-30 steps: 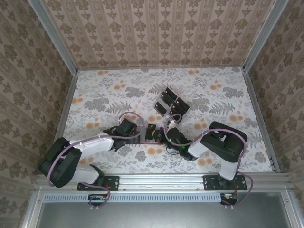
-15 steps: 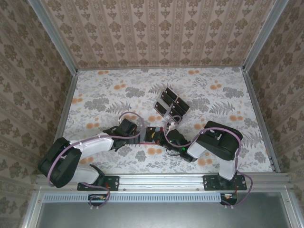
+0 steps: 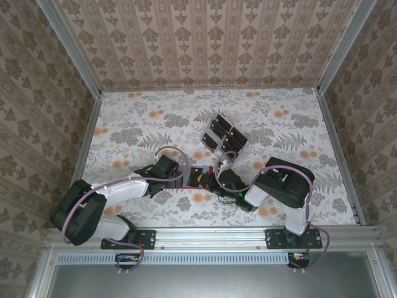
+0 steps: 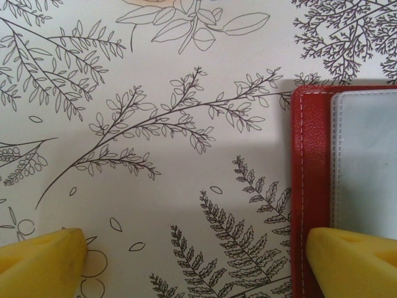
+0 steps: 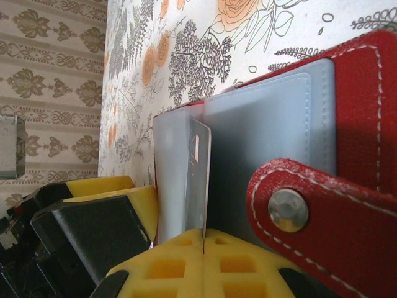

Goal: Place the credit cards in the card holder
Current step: Insert the credit card into the card slot.

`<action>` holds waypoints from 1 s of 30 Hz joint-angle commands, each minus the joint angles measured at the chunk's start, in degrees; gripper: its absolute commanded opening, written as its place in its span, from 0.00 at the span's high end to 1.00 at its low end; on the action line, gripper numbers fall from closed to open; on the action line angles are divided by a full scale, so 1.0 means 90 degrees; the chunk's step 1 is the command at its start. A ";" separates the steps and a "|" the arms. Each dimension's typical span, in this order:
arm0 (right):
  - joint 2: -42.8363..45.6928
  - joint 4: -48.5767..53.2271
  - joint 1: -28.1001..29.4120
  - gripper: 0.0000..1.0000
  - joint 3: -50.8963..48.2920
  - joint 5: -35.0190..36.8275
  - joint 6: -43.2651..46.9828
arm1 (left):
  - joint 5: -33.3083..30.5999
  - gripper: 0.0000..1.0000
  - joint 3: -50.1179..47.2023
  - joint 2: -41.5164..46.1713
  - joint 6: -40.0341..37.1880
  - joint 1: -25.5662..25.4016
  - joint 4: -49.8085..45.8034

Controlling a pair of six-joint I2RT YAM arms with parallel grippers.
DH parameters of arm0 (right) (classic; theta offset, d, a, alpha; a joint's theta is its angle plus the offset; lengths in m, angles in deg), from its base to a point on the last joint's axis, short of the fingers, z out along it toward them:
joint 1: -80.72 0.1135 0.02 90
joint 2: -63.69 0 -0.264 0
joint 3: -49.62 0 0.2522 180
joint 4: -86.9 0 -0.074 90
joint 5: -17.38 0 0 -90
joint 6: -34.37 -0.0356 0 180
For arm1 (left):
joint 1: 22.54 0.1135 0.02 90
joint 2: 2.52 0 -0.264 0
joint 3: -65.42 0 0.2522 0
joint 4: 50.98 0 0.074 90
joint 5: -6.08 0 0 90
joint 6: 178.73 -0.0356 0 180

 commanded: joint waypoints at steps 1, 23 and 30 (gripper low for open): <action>-0.0288 0.0195 -0.0066 1.00 0.0004 -0.0314 0.0011 | -0.0099 0.00 -0.0123 -0.0003 0.0077 -0.0042 -0.0165; -0.0528 0.1191 -0.0275 1.00 0.0642 -0.0868 0.0175 | -0.0084 0.00 -0.0112 0.0044 0.0077 -0.0041 -0.0192; 0.0030 0.2074 -0.0451 0.83 0.0734 -0.1005 0.0472 | -0.0108 0.00 0.0059 0.0408 0.0102 -0.0015 -0.0508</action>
